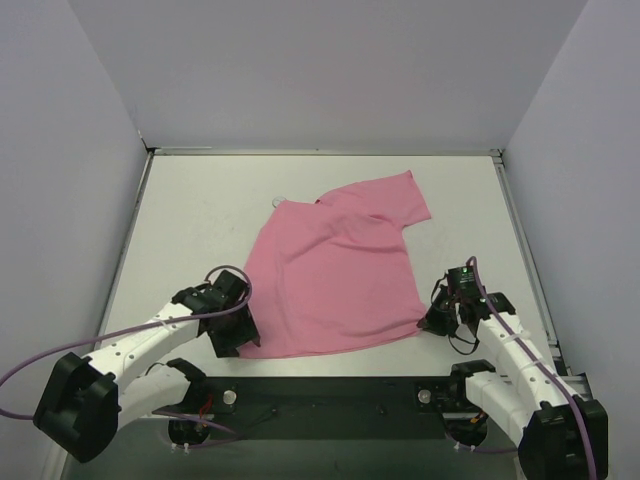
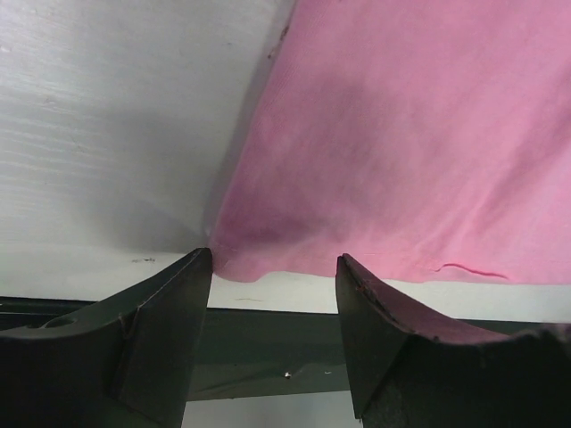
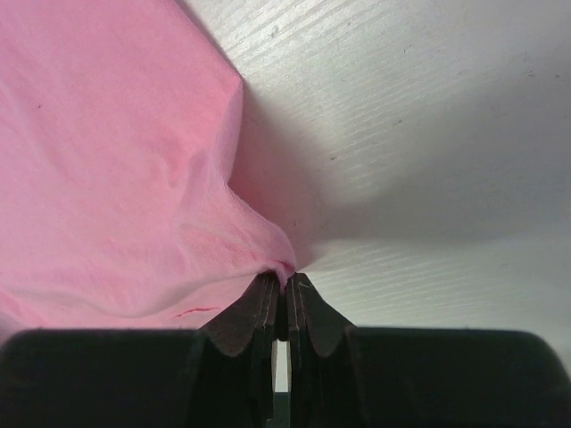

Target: Pin the brooch onto the clothing

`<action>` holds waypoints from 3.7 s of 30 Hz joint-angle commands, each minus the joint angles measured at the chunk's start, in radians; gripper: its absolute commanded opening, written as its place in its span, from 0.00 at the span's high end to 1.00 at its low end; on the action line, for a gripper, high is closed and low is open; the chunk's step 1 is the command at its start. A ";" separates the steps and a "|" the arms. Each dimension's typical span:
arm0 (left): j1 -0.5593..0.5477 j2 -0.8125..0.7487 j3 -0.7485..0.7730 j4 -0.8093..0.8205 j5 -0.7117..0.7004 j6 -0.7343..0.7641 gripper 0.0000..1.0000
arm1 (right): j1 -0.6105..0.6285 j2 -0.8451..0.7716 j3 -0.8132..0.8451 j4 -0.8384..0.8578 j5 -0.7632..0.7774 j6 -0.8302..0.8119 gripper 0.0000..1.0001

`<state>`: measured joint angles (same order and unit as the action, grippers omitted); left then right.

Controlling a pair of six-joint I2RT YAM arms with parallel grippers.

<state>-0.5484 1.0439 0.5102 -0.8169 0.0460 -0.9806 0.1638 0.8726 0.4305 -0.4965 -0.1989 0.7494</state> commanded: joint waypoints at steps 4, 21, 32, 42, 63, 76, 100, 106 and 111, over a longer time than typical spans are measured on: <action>-0.018 -0.015 -0.009 -0.050 -0.063 -0.052 0.34 | -0.004 0.026 0.043 -0.017 -0.025 -0.019 1.00; -0.051 -0.018 -0.079 0.048 -0.075 -0.086 0.57 | -0.007 0.045 0.056 -0.007 -0.045 -0.033 1.00; -0.048 0.008 -0.020 0.143 -0.164 -0.037 1.00 | -0.006 0.115 0.093 0.038 -0.112 -0.077 1.00; 0.094 0.286 0.365 0.310 -0.177 0.204 1.00 | -0.004 0.184 0.275 0.179 -0.134 -0.145 1.00; 0.208 0.175 1.073 0.516 -0.140 0.545 1.00 | 0.003 0.264 1.036 0.242 -0.194 -0.186 1.00; 0.205 -0.035 1.157 0.515 0.021 0.617 1.00 | 0.028 0.023 1.024 0.440 -0.349 -0.185 1.00; 0.206 0.053 1.426 0.314 0.111 0.609 1.00 | 0.033 -0.032 1.157 0.354 -0.218 -0.269 1.00; 0.215 0.139 1.340 0.329 0.000 0.612 1.00 | 0.026 0.087 1.123 0.361 -0.195 -0.300 1.00; 0.261 0.198 1.255 0.466 0.017 0.539 1.00 | -0.009 0.262 1.191 0.397 -0.203 -0.297 1.00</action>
<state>-0.3229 1.2064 1.7885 -0.4633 0.0860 -0.3901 0.1848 1.0267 1.5665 -0.1810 -0.4122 0.4664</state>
